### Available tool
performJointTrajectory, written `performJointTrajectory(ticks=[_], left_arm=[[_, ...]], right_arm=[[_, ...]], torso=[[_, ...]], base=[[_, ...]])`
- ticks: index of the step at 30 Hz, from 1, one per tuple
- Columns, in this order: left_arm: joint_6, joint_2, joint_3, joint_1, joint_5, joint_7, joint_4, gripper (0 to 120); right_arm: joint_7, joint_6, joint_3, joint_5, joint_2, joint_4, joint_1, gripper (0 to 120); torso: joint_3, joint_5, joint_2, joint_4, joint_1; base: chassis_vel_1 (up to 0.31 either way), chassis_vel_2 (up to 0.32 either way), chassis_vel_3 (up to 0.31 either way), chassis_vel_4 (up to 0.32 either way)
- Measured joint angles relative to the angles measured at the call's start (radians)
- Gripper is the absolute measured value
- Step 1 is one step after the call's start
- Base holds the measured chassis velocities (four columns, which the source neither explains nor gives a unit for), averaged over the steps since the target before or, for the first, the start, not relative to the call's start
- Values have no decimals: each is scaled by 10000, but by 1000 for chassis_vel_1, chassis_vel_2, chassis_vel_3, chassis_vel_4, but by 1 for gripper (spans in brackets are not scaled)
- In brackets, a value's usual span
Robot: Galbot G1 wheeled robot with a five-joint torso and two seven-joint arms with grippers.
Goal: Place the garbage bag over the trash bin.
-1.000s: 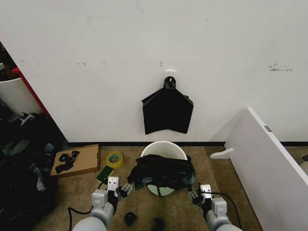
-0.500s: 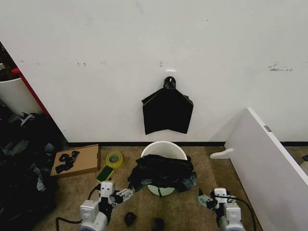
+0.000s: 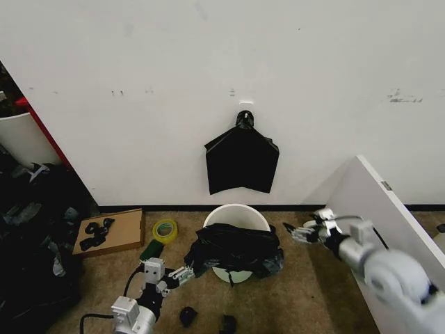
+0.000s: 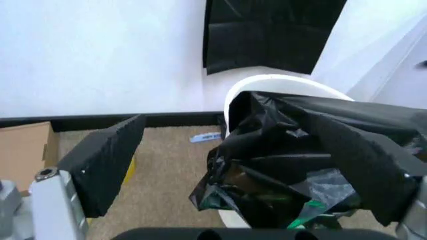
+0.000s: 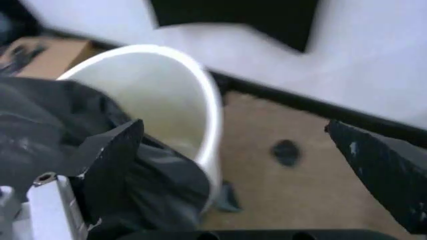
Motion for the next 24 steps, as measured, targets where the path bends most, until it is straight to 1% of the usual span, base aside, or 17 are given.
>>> performJointTrajectory(ticks=[1, 3, 5, 6, 7, 9, 11, 12, 15, 17, 19, 24], left_arm=[[-117, -245, -174, 194, 281, 133, 2, 100], [-172, -352, -257, 294, 377, 188, 0, 100], [-284, -551, -440, 545, 500, 285, -38, 100], [-284, -551, -440, 545, 500, 285, -38, 100], [-363, -678, -574, 718, 551, 331, -67, 100], [-520, -1025, -911, 1067, 600, 361, -81, 100], [-527, -1257, -1003, 1185, 600, 356, -168, 100], [-527, -1257, -1003, 1185, 600, 356, -168, 100], [-528, -1439, -1084, 1432, 618, 353, -355, 100], [-540, -1505, -1141, 1659, 689, 353, -423, 100], [-554, -1534, -1156, 1734, 712, 350, -436, 100], [-608, -1645, -1194, 1989, 738, 312, -534, 100]], right_arm=[[-231, -93, -844, 26, 88, -676, 846, 100], [-325, -130, -1239, 29, 183, -1022, 1281, 100], [-516, -187, -1910, 15, 441, -1666, 2065, 100], [-516, -187, -1910, 15, 441, -1666, 2065, 100], [-657, -217, -2368, -69, 674, -2129, 2610, 100], [-828, -175, -3646, -256, 1369, -3427, 3930, 100], [-982, -18, -4158, -522, 1714, -4140, 4458, 100], [-982, -18, -4158, -522, 1714, -4140, 4458, 100], [-1336, 224, -4715, -1096, 2107, -5122, 4997, 99], [-1633, 425, -5069, -1609, 2297, -5662, 5287, 90], [-1727, 465, -5154, -1739, 2350, -5809, 5354, 89], [-2065, 657, -5404, -1857, 2540, -6272, 5564, 68]], torso=[[1, 2, -1, 1, 0], [0, 7, -1, -1, 0], [0, 3, -1, 1, 0], [0, 3, -1, 1, 0], [0, 5, -1, -2, 0], [0, -1, -1, 0, 0], [0, 0, -1, -2, 1], [0, 0, -1, -2, 1], [-1, 0, -1, -5, 0], [-1, 0, 0, -3, 1], [-1, 1, -1, -2, 0], [-3, -1, -1, -5, 0]], base=[[0, 0, 0, 0], [0, 0, 0, 0], [0, 0, 0, 0], [0, 0, 0, 0], [0, 0, 0, 0], [0, 0, 0, 0], [0, 0, 0, 0], [0, 0, 0, 0], [0, 0, 0, 0], [0, 0, 0, 0], [0, 0, 0, 0], [0, 0, 0, 0]])
